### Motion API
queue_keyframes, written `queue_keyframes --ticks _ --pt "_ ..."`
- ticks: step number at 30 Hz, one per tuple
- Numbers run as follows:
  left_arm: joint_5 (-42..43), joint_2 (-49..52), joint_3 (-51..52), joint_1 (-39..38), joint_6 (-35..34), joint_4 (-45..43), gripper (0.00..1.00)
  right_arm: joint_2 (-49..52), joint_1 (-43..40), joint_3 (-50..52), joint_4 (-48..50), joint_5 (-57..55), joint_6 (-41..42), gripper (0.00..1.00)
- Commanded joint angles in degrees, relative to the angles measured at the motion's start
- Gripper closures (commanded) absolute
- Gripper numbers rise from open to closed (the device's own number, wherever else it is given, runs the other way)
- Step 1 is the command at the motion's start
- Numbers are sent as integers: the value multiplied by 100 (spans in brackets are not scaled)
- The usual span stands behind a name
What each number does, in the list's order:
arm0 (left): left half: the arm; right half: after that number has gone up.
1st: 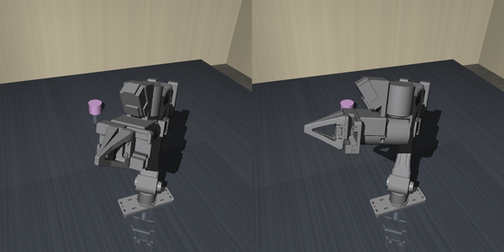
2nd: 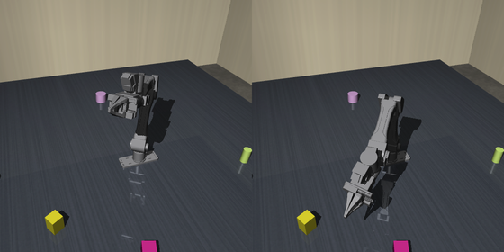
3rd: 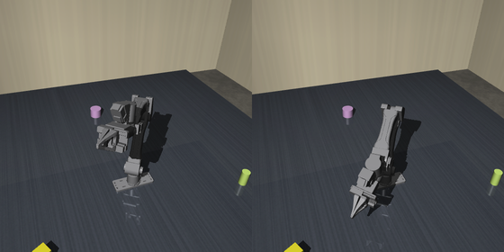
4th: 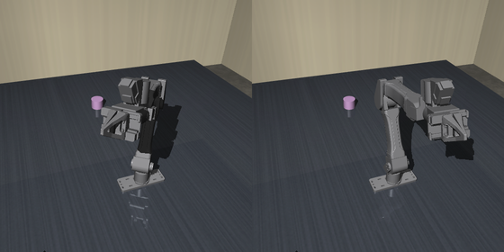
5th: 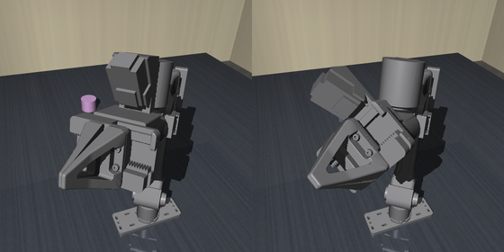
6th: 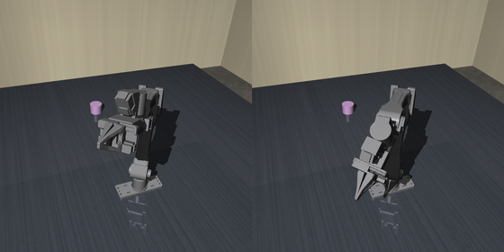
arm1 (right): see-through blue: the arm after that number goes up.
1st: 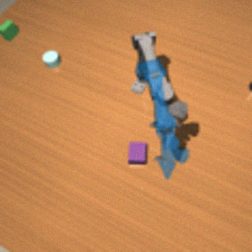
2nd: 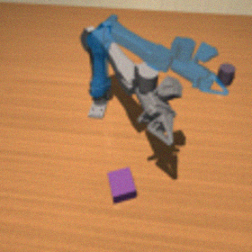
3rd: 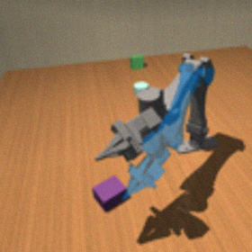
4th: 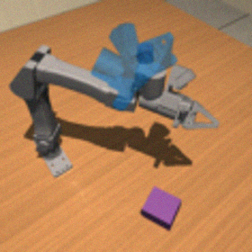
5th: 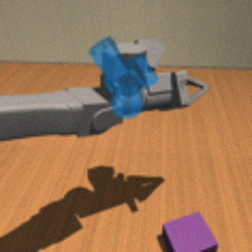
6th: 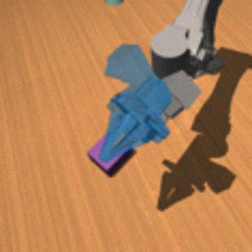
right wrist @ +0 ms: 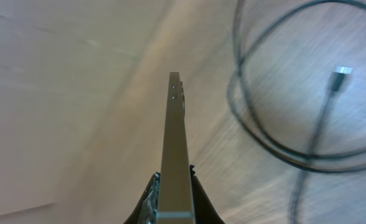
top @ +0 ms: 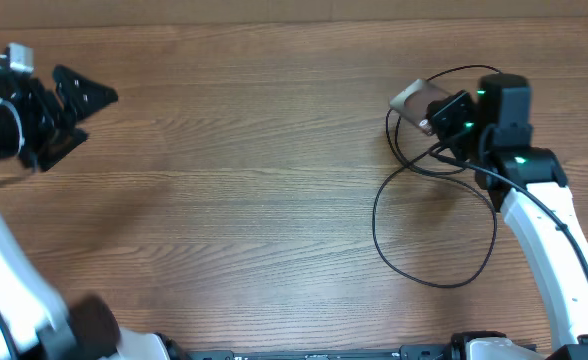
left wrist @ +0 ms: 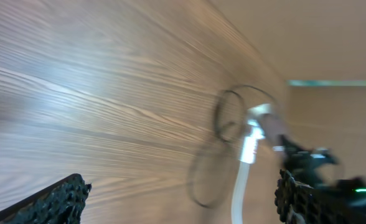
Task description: Plug charger to phone and switch on socket
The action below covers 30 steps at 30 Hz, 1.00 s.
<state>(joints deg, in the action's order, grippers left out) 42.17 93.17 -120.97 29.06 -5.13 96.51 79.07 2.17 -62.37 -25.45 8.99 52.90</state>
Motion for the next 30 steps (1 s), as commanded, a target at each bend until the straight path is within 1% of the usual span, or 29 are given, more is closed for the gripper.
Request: queue_keyframes --ticks 1,3,5,7,8,10,13,15,16,19,21,24,26,28,30 --pt "-1331 -872 -50 -44 90 33 0 -140 2 544 887 1207 619 96" --pt "-1893 -1373 103 -48 -44 31 1 -138 94 1049 2124 1565 1097 96" --pt "-2441 -1989 466 -48 -328 31 0 -138 254 1615 3639 1681 1602 96" --pt "-2636 -2507 940 -46 -507 -4 1 -127 417 2055 4883 1637 1952 96" --pt "-2669 -2778 1226 -46 -573 -72 0 -120 490 2210 5337 1613 2046 96" --pt "-2721 -3344 1978 -46 -844 -391 0 -116 603 2398 5840 1596 2107 96" --pt "-2715 -4057 3268 -48 -1517 -1220 0 -116 649 2413 5816 1755 2105 96" --pt "-2529 -4371 4172 -48 -2284 -1897 1 -118 645 2411 5821 1969 2105 96" --pt "-2312 -4454 4572 -48 -2627 -2236 1 -118 634 2413 5821 2083 2105 96" --pt "-1108 -4448 5744 -50 -3495 -3491 0 -118 599 2411 5803 2533 2105 96" --pt "-166 -4291 6470 -55 -4103 -4485 1 -118 595 2413 5748 2754 2105 96" --pt "953 -3816 7388 -127 -5095 -6022 1 -116 597 2413 5401 2767 2100 96" --pt "1453 -3373 7864 -275 -5834 -7036 1 -116 597 2413 5036 2564 2103 96" --pt "1862 -2855 8194 -575 -6360 -8118 0 -116 603 2413 4725 2323 2103 96" --pt "2002 -2448 8299 -944 -6616 -8876 1 -116 640 2411 4621 2146 2109 96"
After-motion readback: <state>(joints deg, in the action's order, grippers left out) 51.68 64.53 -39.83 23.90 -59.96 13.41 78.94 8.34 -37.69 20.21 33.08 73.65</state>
